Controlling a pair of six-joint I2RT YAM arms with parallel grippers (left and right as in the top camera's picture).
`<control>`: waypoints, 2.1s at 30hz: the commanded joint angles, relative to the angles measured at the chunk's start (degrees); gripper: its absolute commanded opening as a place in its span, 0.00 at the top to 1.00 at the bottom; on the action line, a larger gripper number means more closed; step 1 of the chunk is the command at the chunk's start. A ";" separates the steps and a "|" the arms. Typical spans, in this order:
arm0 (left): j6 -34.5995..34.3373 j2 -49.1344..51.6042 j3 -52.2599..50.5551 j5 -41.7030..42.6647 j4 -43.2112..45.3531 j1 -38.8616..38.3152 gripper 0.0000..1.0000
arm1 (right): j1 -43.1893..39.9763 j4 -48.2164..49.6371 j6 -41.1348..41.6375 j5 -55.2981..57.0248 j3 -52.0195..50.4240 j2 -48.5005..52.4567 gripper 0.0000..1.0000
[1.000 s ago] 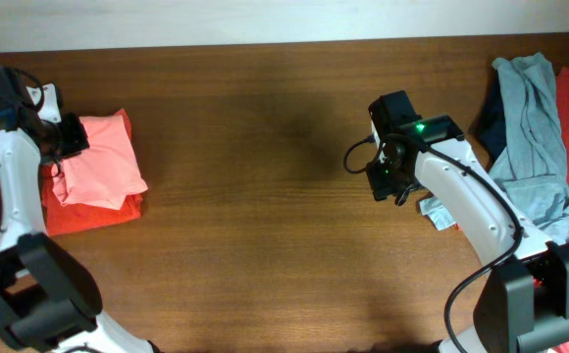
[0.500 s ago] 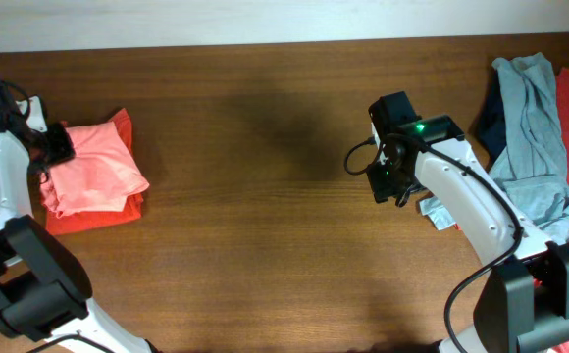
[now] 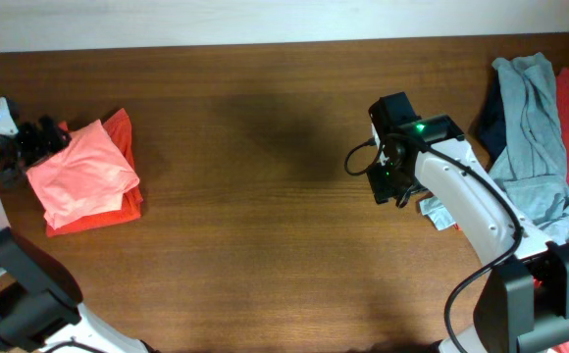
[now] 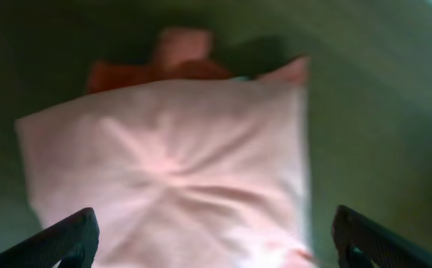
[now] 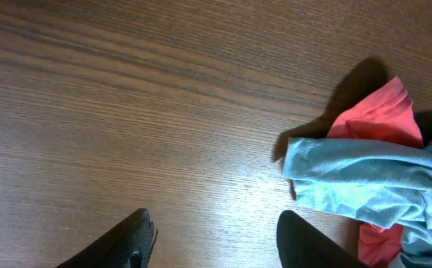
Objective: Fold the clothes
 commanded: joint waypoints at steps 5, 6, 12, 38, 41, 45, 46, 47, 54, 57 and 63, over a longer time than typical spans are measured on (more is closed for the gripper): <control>4.00 -4.09 1.97 5.90 1.53 0.22 0.45 | 0.11 -0.15 0.48 0.85 0.68 -0.83 0.42; 5.18 -2.86 1.97 7.43 2.03 0.50 0.47 | 0.11 -0.31 0.48 0.87 0.68 -0.83 0.41; 5.92 6.38 1.97 16.22 4.48 2.99 0.52 | 0.11 -1.49 0.48 0.90 0.68 -0.83 0.42; 14.43 3.82 2.14 31.85 1.60 5.07 0.01 | 0.09 1.97 3.37 0.46 1.46 -2.93 0.45; 14.36 -4.26 2.14 22.93 0.07 -0.74 0.01 | 0.09 4.61 3.30 -3.28 3.61 -4.39 0.31; 13.77 -11.56 2.14 12.00 -1.44 -11.04 0.01 | 0.09 5.01 2.36 -7.89 7.89 -4.48 0.18; 13.77 -12.59 2.14 9.31 -2.03 -13.38 0.01 | 0.09 5.03 1.09 -9.49 8.94 -4.48 0.14; 13.75 -14.12 2.14 3.72 -3.26 -18.21 0.01 | 0.04 5.05 -1.75 -12.57 10.86 -4.48 0.07; 13.79 -14.82 2.12 -12.87 -10.71 -34.25 0.01 | -2.40 3.50 -4.70 -16.98 16.50 -4.61 0.01; 11.63 -15.17 2.14 -13.94 -13.00 -35.10 0.01 | -4.13 0.98 -2.21 -17.03 17.77 -5.53 0.01; 10.14 -20.70 1.27 -13.27 -16.63 -35.10 0.01 | -5.44 -0.46 0.50 -12.63 14.88 -16.48 0.01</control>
